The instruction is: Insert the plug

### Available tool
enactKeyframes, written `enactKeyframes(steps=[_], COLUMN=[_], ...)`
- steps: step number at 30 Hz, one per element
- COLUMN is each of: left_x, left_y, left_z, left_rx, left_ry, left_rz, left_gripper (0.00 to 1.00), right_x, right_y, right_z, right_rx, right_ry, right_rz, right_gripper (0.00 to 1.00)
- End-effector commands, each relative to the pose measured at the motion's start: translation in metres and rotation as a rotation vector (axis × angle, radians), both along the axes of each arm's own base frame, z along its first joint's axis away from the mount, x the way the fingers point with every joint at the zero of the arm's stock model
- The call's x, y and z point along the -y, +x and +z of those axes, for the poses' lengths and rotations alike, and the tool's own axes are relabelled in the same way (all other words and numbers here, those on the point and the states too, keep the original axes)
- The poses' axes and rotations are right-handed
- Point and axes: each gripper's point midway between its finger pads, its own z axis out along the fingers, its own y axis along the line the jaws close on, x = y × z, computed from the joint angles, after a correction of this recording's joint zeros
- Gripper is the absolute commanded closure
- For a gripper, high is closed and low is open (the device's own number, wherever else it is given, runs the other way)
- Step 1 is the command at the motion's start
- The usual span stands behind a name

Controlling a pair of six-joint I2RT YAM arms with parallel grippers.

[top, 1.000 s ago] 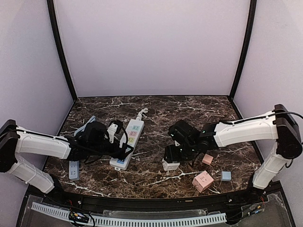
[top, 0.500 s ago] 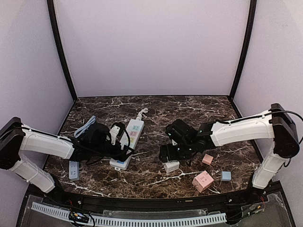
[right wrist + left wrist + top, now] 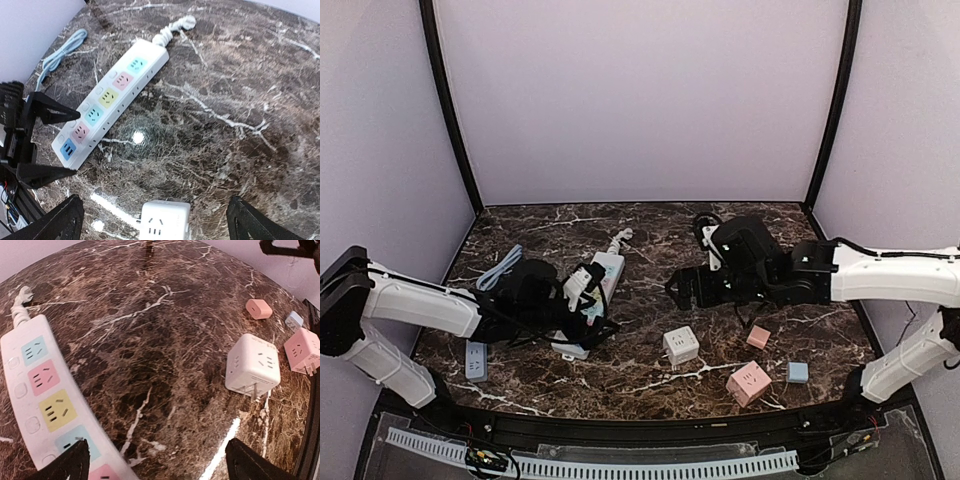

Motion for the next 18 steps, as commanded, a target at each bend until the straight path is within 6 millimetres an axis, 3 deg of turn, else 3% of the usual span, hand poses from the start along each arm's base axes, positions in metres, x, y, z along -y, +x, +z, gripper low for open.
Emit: enactKeyframes(steps=[1, 6, 10, 18], left_x=[0.029, 0.058, 0.078, 0.105], left_y=[-0.025, -0.05, -0.059, -0.05], left_z=[0.005, 0.003, -0.001, -0.009], left_rx=[0.018, 0.02, 0.038, 0.067], left_ry=[0.026, 0.028, 0.055, 0.111], left_rz=[-0.161, -0.299, -0.354, -0.369], left_gripper=[0.02, 0.01, 0.01, 0.01], right_x=[0.025, 0.055, 0.075, 0.082], right_y=[0.001, -0.003, -0.008, -0.027], right_z=[0.022, 0.042, 0.06, 0.077], right_rx=[0.134, 0.205, 0.263, 0.327], right_ry=[0.008, 0.06, 0.107, 0.211], right_rz=[-0.026, -0.081, -0.111, -0.022], right_gripper=[0.01, 0.01, 0.01, 0.01])
